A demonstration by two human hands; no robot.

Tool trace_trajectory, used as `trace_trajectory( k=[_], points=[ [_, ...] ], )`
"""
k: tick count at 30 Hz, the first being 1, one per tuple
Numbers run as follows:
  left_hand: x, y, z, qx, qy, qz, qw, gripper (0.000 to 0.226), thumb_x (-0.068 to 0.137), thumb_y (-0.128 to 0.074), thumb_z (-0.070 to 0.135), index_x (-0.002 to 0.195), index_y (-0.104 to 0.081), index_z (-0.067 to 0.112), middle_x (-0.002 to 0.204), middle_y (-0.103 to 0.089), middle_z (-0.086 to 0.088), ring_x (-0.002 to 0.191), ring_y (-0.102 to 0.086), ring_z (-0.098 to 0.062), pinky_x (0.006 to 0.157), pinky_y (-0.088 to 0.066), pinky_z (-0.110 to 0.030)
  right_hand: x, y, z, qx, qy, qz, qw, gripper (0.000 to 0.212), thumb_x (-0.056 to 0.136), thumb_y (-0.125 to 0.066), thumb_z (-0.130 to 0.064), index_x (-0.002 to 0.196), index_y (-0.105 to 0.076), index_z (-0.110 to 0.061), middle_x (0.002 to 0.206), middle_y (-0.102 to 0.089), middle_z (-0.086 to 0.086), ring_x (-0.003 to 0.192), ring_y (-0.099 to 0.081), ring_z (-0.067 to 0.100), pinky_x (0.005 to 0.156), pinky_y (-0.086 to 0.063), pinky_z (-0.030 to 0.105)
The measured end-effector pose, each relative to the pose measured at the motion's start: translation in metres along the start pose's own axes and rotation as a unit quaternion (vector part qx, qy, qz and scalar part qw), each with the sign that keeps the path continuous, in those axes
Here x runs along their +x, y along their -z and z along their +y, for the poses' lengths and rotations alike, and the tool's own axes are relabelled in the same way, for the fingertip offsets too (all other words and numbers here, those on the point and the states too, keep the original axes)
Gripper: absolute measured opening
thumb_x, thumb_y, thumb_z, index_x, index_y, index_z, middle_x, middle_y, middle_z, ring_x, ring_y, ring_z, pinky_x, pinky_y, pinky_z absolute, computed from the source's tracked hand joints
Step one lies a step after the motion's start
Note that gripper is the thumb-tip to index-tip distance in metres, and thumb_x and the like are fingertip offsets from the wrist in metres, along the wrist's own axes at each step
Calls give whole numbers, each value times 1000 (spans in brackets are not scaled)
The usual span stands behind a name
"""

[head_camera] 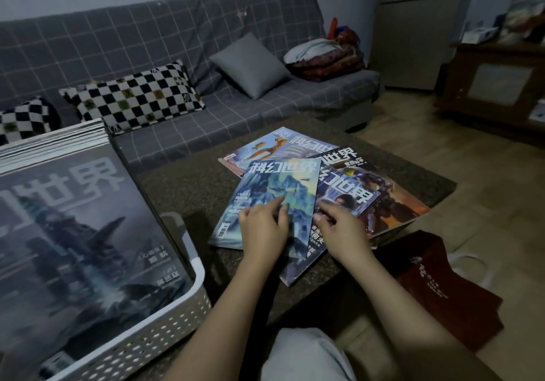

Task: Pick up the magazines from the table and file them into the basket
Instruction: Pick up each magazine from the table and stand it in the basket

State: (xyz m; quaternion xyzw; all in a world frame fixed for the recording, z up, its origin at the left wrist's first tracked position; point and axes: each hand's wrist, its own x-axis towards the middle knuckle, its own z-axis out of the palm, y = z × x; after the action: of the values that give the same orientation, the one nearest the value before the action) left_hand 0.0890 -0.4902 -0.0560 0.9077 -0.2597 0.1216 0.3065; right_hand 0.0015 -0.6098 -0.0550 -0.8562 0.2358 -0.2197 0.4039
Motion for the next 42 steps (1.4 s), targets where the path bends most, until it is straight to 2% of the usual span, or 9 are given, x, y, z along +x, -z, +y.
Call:
trace_trajectory(
  k=[3, 6, 11, 16, 21, 25, 30, 35, 42],
  points=[
    [16, -3, -11, 76, 96, -97, 988, 55, 93, -40, 47, 142, -39, 22, 153, -24, -18, 144, -16, -28, 115, -9, -44, 2, -9, -3, -93, 22, -39, 995, 51, 92, -52, -34, 136, -45, -8, 142, -45, 8, 129, -37, 23, 103, -28, 26],
    [26, -2, -22, 123, 207, -151, 959, 77, 85, -29, 70, 149, -16, 28, 156, -1, -23, 144, 3, -38, 113, 5, -53, 0, -18, -4, -145, 4, -53, 988, 67, 90, -49, -48, 143, -34, -9, 150, -31, 3, 131, -25, 25, 109, -25, 34],
    [24, 4, -20, 122, 222, -131, 958, 86, 75, -35, 81, 145, -26, 32, 146, -25, -23, 133, -21, -39, 108, -15, -50, -2, -24, -7, -159, -11, -26, 987, 71, 89, -51, -46, 145, -27, -8, 152, -26, 2, 131, -24, 25, 110, -25, 34],
    [9, 20, -15, 56, 218, -43, 973, 80, 81, -59, 56, 144, -29, 17, 132, -37, -18, 123, -30, -35, 103, -28, -42, -11, -13, -8, -127, -54, -2, 990, 68, 88, -57, -36, 142, -31, -5, 149, -30, 6, 132, -24, 28, 111, -23, 34],
    [-7, 40, 5, -81, 223, 22, 971, 31, 92, -54, 25, 119, -53, 11, 120, -50, -13, 101, -55, -30, 81, -43, -34, -26, 0, -10, -114, -93, 3, 989, 62, 87, -61, -31, 138, -38, -4, 144, -37, 10, 131, -28, 29, 108, -25, 32],
    [-23, 63, 24, -187, 197, 37, 962, 13, 94, -50, 19, 106, -55, 15, 96, -66, -10, 80, -61, -28, 68, -52, -37, -38, 15, -13, -4, -131, 8, 991, 47, 86, -64, -25, 126, -54, -2, 130, -52, 15, 118, -49, 28, 97, -40, 34],
    [-46, 106, 43, -299, 133, 71, 942, 16, 91, -58, 21, 105, -60, 13, 98, -69, -6, 83, -64, -20, 73, -54, -37, -56, 37, -28, 216, -180, 27, 959, 34, 86, -65, -26, 114, -56, -9, 104, -64, 7, 89, -61, 22, 86, -49, 40],
    [-75, 159, 40, -351, 78, 150, 921, 6, 88, -62, 13, 92, -62, 18, 88, -69, 4, 77, -61, -1, 64, -48, -17, -72, 49, -61, 275, -93, 41, 956, 30, 88, -61, -31, 111, -53, -14, 102, -64, 7, 91, -62, 19, 80, -49, 34],
    [-108, 227, -2, -403, 111, 187, 889, 10, 89, -61, 14, 99, -62, 16, 94, -71, -4, 87, -67, -20, 76, -56, -42, -93, 33, -127, 327, 45, -39, 943, 8, 90, -58, -16, 92, -58, -23, 98, -70, 4, 85, -69, 18, 76, -55, 37]
  ],
)
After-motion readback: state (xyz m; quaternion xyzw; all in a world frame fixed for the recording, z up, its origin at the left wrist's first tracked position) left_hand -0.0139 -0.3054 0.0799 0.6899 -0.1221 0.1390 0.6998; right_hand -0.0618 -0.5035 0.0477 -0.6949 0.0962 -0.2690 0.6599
